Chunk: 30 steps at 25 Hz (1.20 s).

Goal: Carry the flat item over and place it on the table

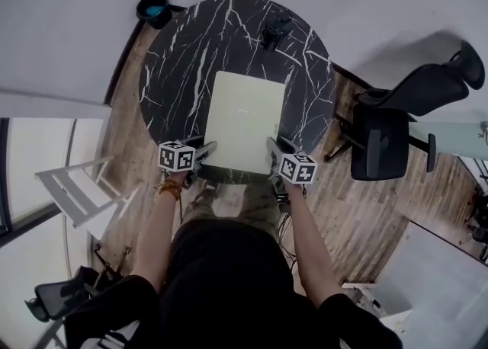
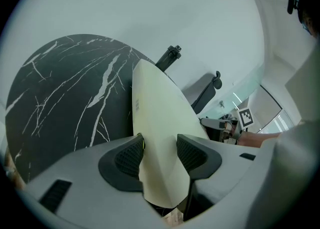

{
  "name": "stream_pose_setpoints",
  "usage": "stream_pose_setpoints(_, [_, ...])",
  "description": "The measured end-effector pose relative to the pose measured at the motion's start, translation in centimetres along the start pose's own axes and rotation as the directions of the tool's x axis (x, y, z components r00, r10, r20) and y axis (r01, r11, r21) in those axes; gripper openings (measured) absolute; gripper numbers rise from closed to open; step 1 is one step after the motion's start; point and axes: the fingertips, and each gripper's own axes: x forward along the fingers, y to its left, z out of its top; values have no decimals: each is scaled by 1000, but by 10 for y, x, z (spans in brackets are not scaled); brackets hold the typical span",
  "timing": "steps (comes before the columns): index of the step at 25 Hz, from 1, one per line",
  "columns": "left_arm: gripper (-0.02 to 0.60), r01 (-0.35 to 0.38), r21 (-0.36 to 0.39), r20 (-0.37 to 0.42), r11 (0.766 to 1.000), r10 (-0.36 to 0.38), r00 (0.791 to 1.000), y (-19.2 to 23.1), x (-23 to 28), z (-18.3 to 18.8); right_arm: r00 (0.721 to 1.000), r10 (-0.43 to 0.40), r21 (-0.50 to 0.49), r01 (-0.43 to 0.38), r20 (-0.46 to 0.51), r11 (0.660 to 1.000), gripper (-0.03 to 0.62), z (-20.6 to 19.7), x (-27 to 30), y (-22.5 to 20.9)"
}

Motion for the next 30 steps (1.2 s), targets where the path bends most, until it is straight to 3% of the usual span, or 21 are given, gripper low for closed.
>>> stream_pose_setpoints(6, [210,-3,12,-23,1000,3,1000,5,2,-4,1000,-13,35,13,-11,999,133,-8,5,-3])
stream_pose_setpoints(14, [213,-66,35,-27,997,67,997,12,5,-8,999,-32,45,32,-11,998,133,-12,7,-6])
stream_pose_setpoints(20, [224,-163,224,-21,961,172,985,9,1,-1,998,-54,13,54,17,998,133,-6,0,-1])
stream_pose_setpoints(26, [222,-174,252,65,952,163,985,-6,-9,17,995,-38,8,37,96,999,133,11,-18,15])
stream_pose_setpoints(30, [222,-162,321,105,933,135,985,-28,-17,30,988,-14,-9,15,152,1000,133,22,-35,32])
